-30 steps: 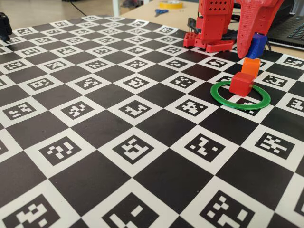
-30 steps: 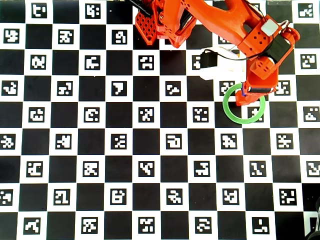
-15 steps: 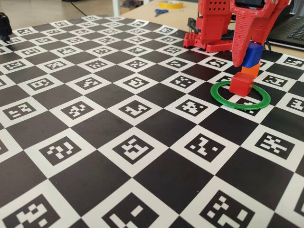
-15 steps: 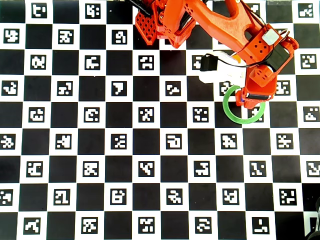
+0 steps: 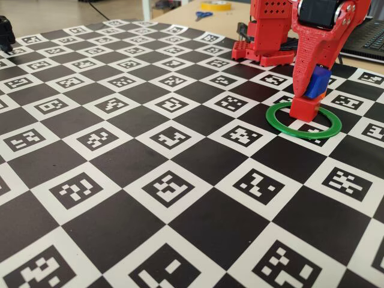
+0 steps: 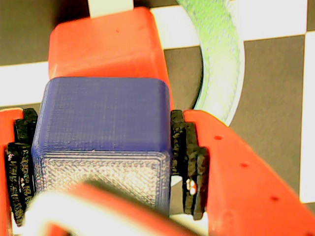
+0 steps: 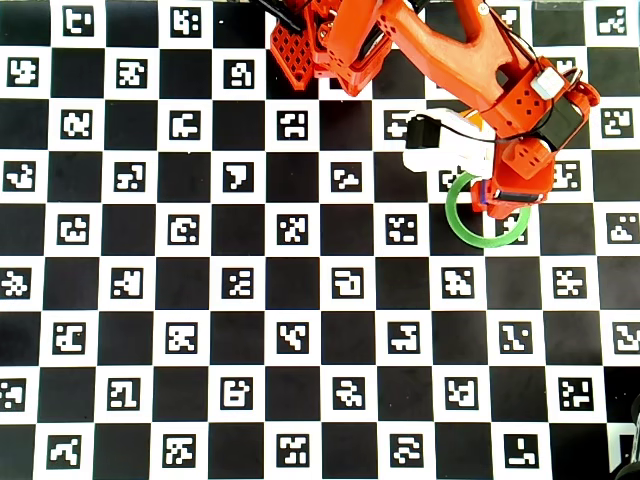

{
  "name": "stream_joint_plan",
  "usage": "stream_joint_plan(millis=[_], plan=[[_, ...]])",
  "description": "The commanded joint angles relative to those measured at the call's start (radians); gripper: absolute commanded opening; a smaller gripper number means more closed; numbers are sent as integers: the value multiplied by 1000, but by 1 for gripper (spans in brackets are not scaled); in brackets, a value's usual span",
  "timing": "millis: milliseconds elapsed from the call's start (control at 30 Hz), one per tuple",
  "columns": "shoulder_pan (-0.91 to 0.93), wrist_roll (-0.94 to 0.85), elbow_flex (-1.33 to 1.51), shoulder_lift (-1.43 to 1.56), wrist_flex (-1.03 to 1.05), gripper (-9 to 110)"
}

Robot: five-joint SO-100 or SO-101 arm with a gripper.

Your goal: Grab the red cube then put it in the green circle then put the blue cube on top and finally the orange cube on top

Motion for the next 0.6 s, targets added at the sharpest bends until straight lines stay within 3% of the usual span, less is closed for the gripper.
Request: stream_joint_plan(millis=[0, 567], plan=[[-3, -2, -15, 23, -15, 6], [-11, -8, 3, 11, -18, 6]])
